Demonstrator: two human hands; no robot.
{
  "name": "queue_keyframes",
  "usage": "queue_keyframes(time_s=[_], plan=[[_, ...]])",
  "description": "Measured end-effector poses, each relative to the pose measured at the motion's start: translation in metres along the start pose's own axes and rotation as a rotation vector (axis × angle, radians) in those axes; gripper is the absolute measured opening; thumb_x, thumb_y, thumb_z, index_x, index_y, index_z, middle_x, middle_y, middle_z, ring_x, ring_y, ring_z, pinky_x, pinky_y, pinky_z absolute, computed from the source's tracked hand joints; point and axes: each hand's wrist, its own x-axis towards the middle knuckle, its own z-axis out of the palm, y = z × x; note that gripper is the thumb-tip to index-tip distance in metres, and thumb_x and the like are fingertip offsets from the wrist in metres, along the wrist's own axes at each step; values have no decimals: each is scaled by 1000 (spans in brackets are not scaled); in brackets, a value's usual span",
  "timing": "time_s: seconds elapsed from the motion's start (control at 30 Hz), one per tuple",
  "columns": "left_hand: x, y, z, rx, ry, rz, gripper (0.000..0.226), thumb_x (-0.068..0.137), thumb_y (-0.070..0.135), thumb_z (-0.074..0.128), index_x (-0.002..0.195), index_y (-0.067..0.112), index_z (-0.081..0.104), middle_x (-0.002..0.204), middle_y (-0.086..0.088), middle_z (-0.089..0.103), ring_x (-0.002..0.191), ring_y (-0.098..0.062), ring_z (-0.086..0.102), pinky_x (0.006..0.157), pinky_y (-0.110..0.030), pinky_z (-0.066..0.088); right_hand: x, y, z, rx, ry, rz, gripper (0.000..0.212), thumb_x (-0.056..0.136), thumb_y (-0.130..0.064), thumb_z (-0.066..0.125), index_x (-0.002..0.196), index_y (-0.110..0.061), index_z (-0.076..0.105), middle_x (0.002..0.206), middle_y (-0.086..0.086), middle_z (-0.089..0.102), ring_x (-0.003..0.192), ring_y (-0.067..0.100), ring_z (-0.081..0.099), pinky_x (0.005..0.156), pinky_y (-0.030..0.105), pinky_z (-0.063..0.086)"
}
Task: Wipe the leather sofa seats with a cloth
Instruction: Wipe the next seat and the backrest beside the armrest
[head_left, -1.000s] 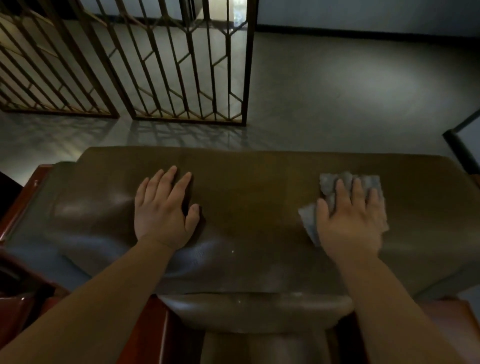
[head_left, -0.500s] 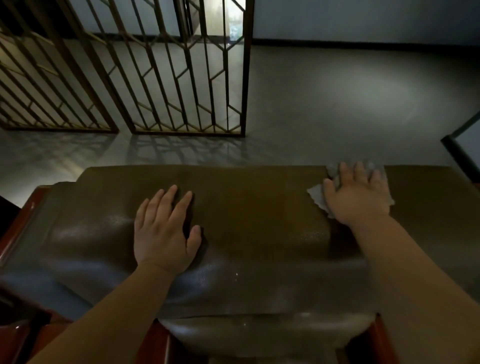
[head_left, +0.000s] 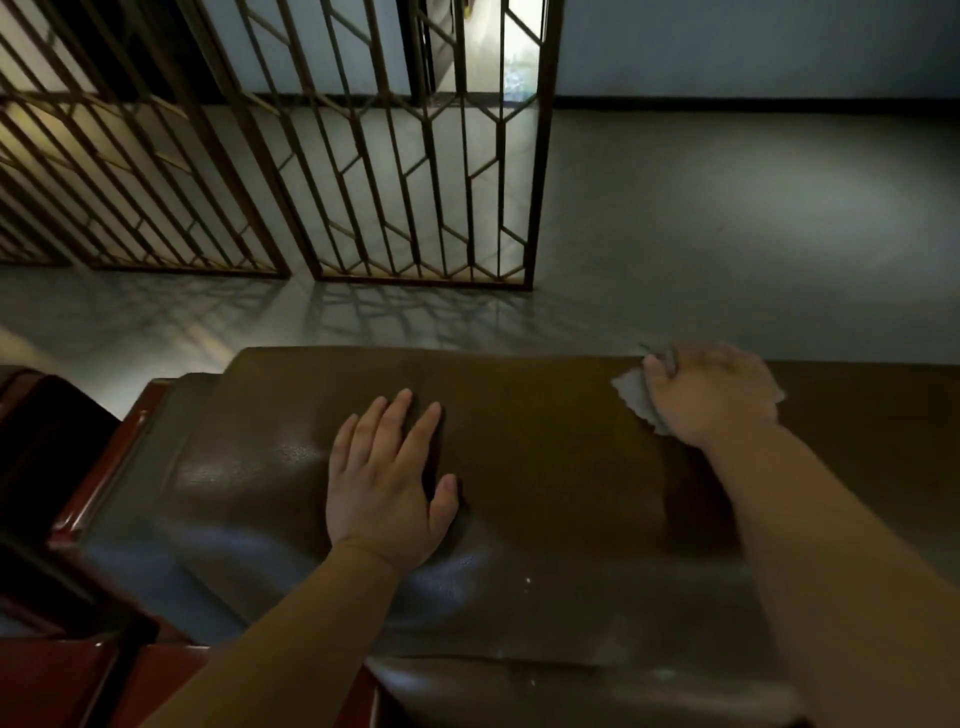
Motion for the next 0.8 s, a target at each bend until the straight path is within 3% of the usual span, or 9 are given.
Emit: queue_keyframes(time_s=[0.1, 0.2, 0.27, 0.33, 0.43, 0.53, 0.67, 0.8], plan=[[-1, 0, 0, -10, 4, -1, 74, 87, 58, 46, 154, 29, 47, 164, -7, 41, 153, -30, 34, 127, -52, 21, -27, -80, 9, -6, 41, -244, 74, 102, -58, 4, 153, -19, 41, 159, 16, 41, 146, 37, 38, 121, 54, 24], [-1, 0, 5, -21, 21, 8, 74, 88, 58, 46, 153, 23, 50, 164, -8, 41, 153, -31, 34, 128, -52, 20, -65, -164, 16, 33, -26, -599, 65, 107, -55, 14, 166, -27, 8, 174, 8, 2, 159, 35, 0, 128, 54, 0], [-2, -2, 7, -19, 29, 17, 75, 89, 58, 45, 153, 20, 49, 165, -8, 40, 154, -30, 33, 128, -52, 19, -69, -166, 13, 23, -24, -703, 66, 108, -55, 15, 166, -28, 5, 175, 2, -3, 160, 29, -6, 129, 47, -4], [-2, -2, 7, -16, 27, 14, 76, 89, 58, 45, 155, 21, 48, 165, -8, 40, 154, -30, 34, 128, -51, 20, -55, -129, 16, -26, 21, -650, 68, 106, -58, 11, 167, -27, 5, 175, 0, 0, 160, 24, -3, 129, 42, -4], [-2, -1, 3, -20, 6, 6, 77, 88, 60, 46, 156, 24, 44, 165, -6, 40, 154, -29, 32, 128, -51, 18, -31, -57, 15, -29, 26, -347, 79, 99, -66, 1, 166, -25, 7, 174, 3, 8, 160, 23, 6, 130, 42, 3], [-1, -1, 2, -37, -13, 6, 78, 89, 61, 45, 157, 24, 44, 165, -6, 40, 154, -29, 33, 128, -51, 18, -26, -65, 16, 5, 17, -206, 76, 102, -60, 4, 166, -20, 9, 174, 7, 11, 159, 29, 8, 129, 48, 7], [-4, -1, 4, -68, -22, 16, 76, 90, 57, 45, 156, 20, 48, 163, -9, 43, 151, -30, 37, 126, -52, 24, -81, -160, 39, 35, 115, -488, 79, 98, -51, -4, 165, -12, 7, 173, 13, 3, 160, 32, 2, 129, 50, 6], [-4, 1, -9, -42, -104, 5, 78, 97, 58, 33, 163, 15, 34, 170, -8, 32, 157, -27, 25, 130, -48, 13, -100, -168, 46, 110, 153, -546, 70, 104, -51, 4, 166, -19, 11, 174, 4, 5, 160, 20, 0, 131, 41, 6]])
